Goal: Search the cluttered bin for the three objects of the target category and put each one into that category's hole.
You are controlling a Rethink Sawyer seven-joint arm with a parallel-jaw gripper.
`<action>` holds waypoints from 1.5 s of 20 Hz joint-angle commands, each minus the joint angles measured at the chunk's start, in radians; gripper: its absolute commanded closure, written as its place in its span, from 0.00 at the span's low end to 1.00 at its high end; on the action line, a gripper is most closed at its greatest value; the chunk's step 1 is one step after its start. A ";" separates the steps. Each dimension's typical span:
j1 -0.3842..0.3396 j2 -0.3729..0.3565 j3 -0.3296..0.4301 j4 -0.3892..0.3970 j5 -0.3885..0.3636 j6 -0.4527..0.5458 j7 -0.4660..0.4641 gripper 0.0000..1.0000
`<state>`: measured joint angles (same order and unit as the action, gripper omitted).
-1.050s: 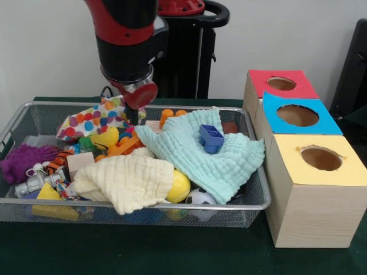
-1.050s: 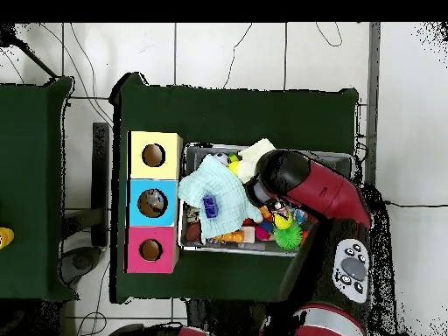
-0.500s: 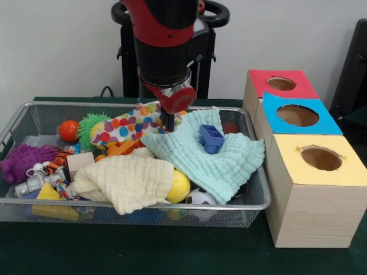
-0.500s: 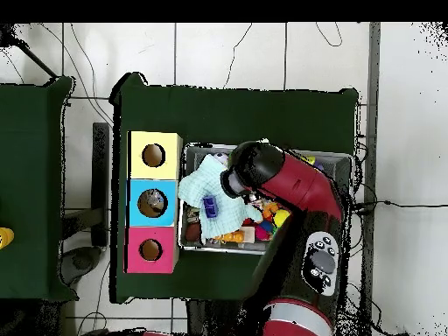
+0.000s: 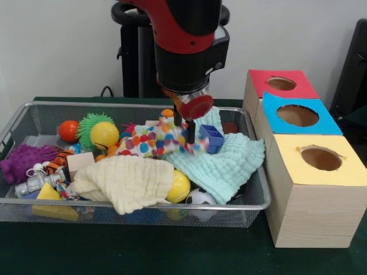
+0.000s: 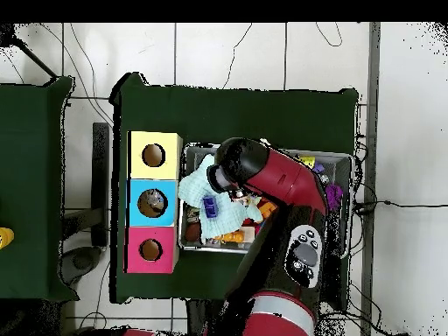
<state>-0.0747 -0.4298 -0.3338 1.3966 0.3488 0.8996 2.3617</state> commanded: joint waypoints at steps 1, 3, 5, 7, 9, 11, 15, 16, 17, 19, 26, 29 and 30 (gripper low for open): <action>-0.047 0.039 0.045 0.014 0.025 -0.019 0.179 0.00; -0.059 0.035 0.046 0.021 0.020 -0.021 0.163 0.00; -0.071 0.031 0.040 0.023 0.003 -0.024 0.137 0.00; -0.095 0.025 0.045 0.028 -0.011 -0.024 0.099 0.00; -0.121 0.021 0.044 0.029 -0.033 -0.026 0.057 0.00; -0.148 0.014 0.044 0.029 -0.053 -0.013 0.016 0.00; -0.190 -0.013 0.036 0.019 -0.101 0.038 -0.051 0.00; -0.200 -0.024 0.034 0.017 -0.115 0.052 -0.066 0.00; -0.210 -0.032 0.035 0.015 -0.126 0.067 -0.077 0.00; -0.234 -0.044 0.037 0.012 -0.153 0.076 -0.099 0.00; -0.289 -0.038 0.064 -0.013 -0.222 0.125 -0.101 0.00; -0.291 -0.017 0.073 -0.015 -0.246 0.115 -0.082 0.00; -0.295 -0.008 0.079 -0.017 -0.252 0.107 -0.079 0.00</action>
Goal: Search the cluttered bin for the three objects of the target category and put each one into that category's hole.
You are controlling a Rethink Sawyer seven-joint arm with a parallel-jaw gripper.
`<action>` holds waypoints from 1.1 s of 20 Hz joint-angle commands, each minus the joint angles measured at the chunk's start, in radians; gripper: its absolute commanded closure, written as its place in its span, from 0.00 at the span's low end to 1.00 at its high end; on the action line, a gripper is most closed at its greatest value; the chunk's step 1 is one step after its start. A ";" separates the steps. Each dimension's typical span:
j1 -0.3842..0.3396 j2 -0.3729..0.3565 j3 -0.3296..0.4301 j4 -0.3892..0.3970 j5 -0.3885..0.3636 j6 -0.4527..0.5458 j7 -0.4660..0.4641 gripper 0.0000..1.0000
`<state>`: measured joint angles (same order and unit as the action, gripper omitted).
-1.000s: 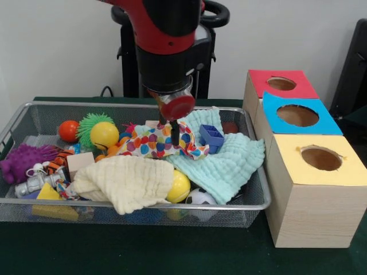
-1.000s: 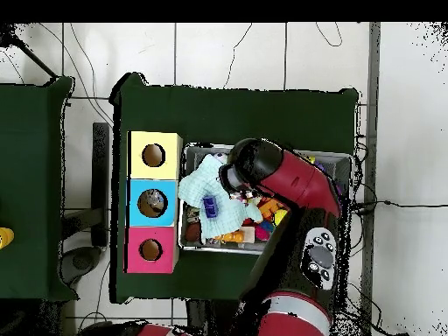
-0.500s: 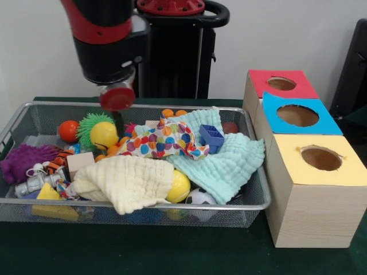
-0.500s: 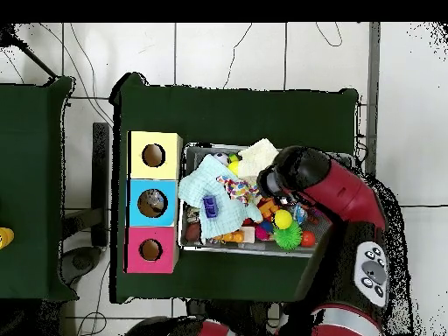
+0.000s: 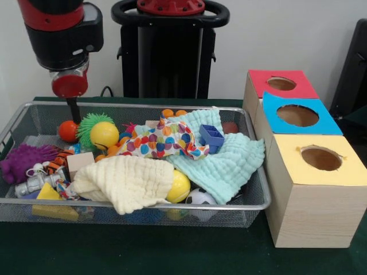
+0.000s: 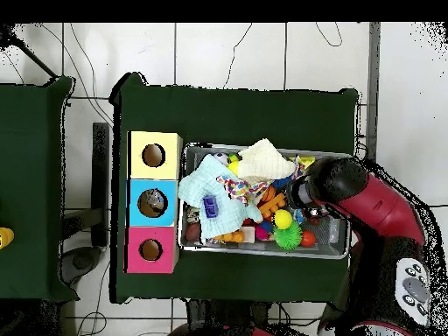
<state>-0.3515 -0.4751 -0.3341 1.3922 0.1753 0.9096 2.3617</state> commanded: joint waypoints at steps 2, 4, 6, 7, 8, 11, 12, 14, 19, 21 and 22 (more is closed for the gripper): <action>-0.031 0.059 0.094 -0.021 -0.086 0.074 -0.075 0.00; -0.042 0.080 0.105 -0.026 -0.092 0.047 -0.071 0.00; -0.052 0.099 0.115 -0.030 -0.096 0.018 -0.067 0.00; -0.055 0.106 0.120 -0.027 -0.095 0.002 -0.062 0.00; -0.054 0.113 0.121 -0.027 -0.097 -0.014 -0.056 0.00; -0.061 0.126 0.128 -0.030 -0.101 -0.036 -0.052 0.00; -0.064 0.130 0.130 -0.032 -0.103 -0.041 -0.054 0.00; -0.071 0.142 0.135 -0.044 -0.110 -0.054 -0.059 0.00; -0.090 0.189 0.154 -0.084 -0.111 -0.090 -0.061 0.00; -0.085 0.204 0.154 -0.093 -0.108 -0.115 -0.041 0.00; -0.079 0.212 0.151 -0.099 -0.108 -0.130 -0.029 0.00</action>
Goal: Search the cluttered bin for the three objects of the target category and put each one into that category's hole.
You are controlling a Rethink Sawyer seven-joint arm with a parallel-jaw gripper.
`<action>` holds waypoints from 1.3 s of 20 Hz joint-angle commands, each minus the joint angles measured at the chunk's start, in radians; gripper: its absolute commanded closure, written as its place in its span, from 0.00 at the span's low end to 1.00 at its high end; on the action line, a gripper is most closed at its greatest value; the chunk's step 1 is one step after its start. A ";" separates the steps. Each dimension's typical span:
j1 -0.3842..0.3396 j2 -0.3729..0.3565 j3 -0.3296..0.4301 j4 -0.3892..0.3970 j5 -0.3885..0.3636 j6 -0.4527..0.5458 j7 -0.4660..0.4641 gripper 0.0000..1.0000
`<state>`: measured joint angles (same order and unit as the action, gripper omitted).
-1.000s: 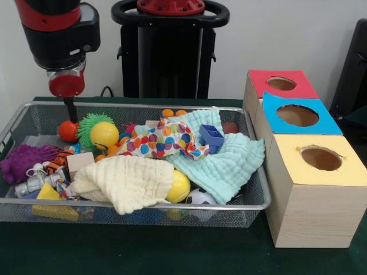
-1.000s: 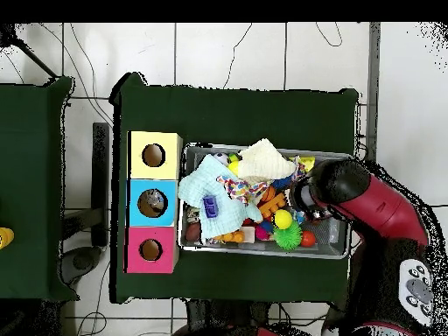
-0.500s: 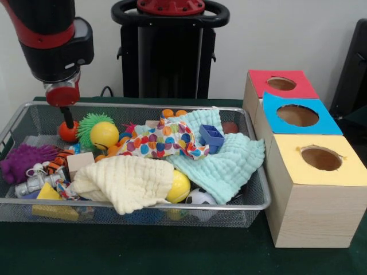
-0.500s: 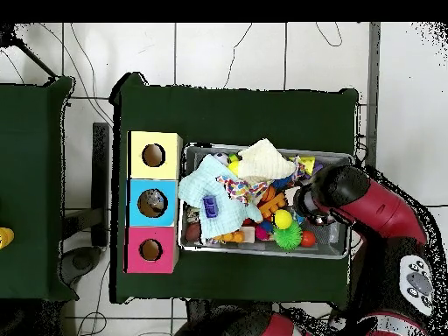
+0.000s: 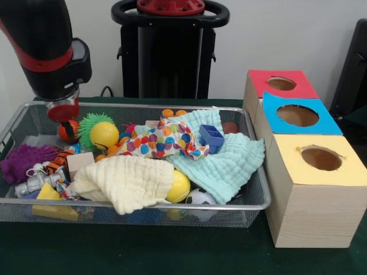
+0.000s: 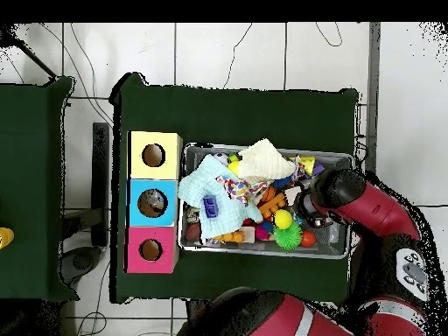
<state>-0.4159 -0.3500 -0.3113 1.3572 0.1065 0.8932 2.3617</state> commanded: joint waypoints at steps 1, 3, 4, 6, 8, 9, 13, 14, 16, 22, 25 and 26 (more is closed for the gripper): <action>-0.010 0.092 0.127 -0.069 -0.037 -0.122 -0.018 0.00; -0.002 0.099 0.122 -0.078 -0.035 -0.132 -0.005 0.00; 0.001 0.100 0.119 -0.082 -0.033 -0.134 -0.001 0.00; 0.003 0.102 0.118 -0.086 -0.028 -0.137 0.003 0.00; 0.004 0.104 0.119 -0.087 -0.023 -0.142 0.005 0.00; 0.005 0.101 0.118 -0.084 -0.021 -0.146 0.009 0.00; 0.014 0.088 0.116 -0.073 -0.010 -0.150 0.021 0.00; 0.015 0.086 0.117 -0.072 -0.008 -0.148 0.022 0.00; 0.020 0.088 0.120 -0.074 -0.003 -0.137 0.026 0.00; 0.039 0.104 0.117 -0.078 0.006 -0.137 0.052 0.00; 0.036 0.119 0.118 -0.092 0.003 -0.136 0.043 0.00; 0.034 0.127 0.118 -0.099 0.001 -0.137 0.039 0.00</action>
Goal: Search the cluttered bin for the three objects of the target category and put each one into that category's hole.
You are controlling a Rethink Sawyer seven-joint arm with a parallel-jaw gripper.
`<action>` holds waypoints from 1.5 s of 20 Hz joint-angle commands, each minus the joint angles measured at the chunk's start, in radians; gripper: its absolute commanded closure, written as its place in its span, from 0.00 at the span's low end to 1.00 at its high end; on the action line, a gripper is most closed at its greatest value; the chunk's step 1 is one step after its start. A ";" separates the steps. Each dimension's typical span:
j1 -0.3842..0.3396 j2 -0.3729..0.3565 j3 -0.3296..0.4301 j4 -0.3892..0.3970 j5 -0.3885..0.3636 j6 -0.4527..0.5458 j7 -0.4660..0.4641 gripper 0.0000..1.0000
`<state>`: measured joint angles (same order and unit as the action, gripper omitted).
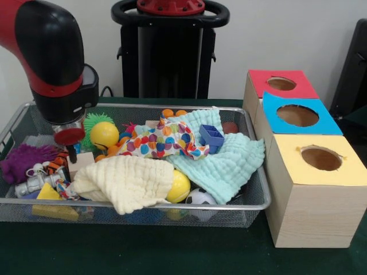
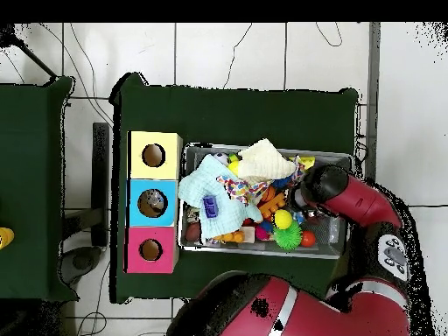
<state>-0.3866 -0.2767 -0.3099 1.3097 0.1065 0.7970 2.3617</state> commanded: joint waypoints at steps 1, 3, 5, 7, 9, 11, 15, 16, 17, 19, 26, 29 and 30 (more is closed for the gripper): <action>0.003 0.066 0.115 -0.064 -0.003 -0.042 0.035 0.00; -0.003 0.085 0.115 -0.083 -0.009 -0.043 0.024 0.00; -0.012 0.095 0.118 -0.092 -0.012 -0.044 0.013 0.00; -0.014 0.094 0.114 -0.087 -0.017 -0.045 0.010 0.00; -0.015 0.089 0.111 -0.078 -0.022 -0.045 0.005 0.00; -0.018 0.081 0.108 -0.067 -0.027 -0.040 -0.004 0.00; -0.024 0.059 0.102 -0.043 -0.035 -0.030 -0.019 0.00; -0.024 0.053 0.099 -0.038 -0.037 -0.026 -0.022 0.00; -0.025 0.046 0.097 -0.035 -0.039 -0.020 -0.026 0.00; -0.027 0.035 0.090 -0.034 -0.044 -0.009 -0.033 0.00; -0.048 -0.015 0.071 -0.013 -0.067 0.023 -0.082 0.00; -0.053 -0.067 0.058 0.028 -0.081 0.039 -0.095 0.00; -0.055 -0.082 0.057 0.041 -0.085 0.043 -0.099 0.00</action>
<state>-0.4054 -0.2879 -0.3097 1.2732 0.0791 0.7971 2.3617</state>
